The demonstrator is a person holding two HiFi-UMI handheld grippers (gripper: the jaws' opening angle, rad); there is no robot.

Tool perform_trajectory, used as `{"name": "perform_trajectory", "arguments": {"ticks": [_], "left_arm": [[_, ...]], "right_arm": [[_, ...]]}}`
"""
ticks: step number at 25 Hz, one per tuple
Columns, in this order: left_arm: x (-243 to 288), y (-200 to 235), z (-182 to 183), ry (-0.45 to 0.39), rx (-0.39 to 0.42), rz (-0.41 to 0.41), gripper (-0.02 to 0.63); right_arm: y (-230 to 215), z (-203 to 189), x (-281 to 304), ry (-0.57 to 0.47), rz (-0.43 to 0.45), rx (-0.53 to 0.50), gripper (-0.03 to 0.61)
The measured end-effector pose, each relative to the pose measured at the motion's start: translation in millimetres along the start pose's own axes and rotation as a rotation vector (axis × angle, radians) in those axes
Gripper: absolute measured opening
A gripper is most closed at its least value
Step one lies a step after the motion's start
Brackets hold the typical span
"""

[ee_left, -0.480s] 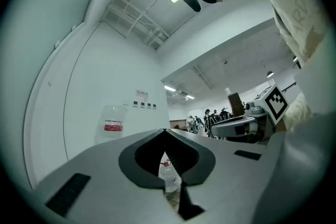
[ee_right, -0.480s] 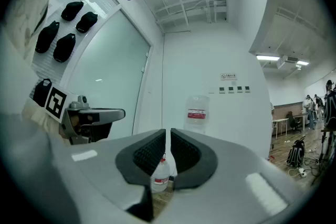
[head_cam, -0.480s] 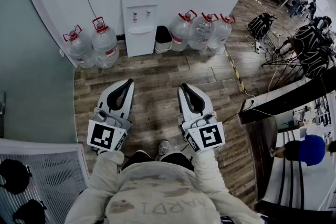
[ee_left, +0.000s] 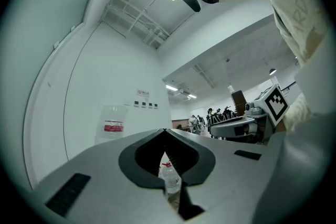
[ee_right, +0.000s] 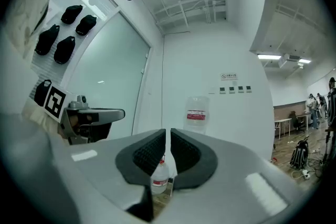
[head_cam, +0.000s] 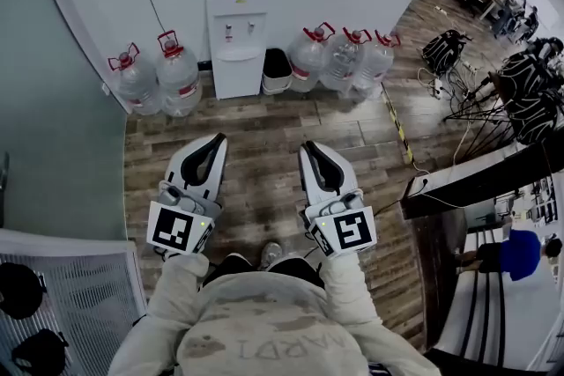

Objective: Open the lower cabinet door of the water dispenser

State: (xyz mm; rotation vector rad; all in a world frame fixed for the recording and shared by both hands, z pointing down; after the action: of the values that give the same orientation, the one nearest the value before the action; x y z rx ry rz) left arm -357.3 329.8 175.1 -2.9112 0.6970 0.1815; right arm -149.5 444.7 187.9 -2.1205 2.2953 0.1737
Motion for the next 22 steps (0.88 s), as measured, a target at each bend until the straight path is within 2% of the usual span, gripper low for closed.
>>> {"name": "perform_trajectory", "arguments": {"ticks": [13, 22], "left_arm": [[65, -42, -1, -0.010, 0.037, 0.057, -0.002], [105, -56, -4, 0.010, 0.052, 0.055, -0.002]], "right_arm": [[-84, -9, -2, -0.022, 0.075, 0.014, 0.037], [-127, -19, 1, -0.031, 0.074, 0.049, 0.031]]}}
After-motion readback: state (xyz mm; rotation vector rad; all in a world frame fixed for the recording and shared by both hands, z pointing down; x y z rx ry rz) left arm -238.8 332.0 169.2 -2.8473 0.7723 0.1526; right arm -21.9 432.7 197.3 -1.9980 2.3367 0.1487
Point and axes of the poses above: the fingertips, and each gripper's own axes: x forward along the fingers, y to its left, z out of its top, the point moved 9 cm from there along -x, backward along the fingers
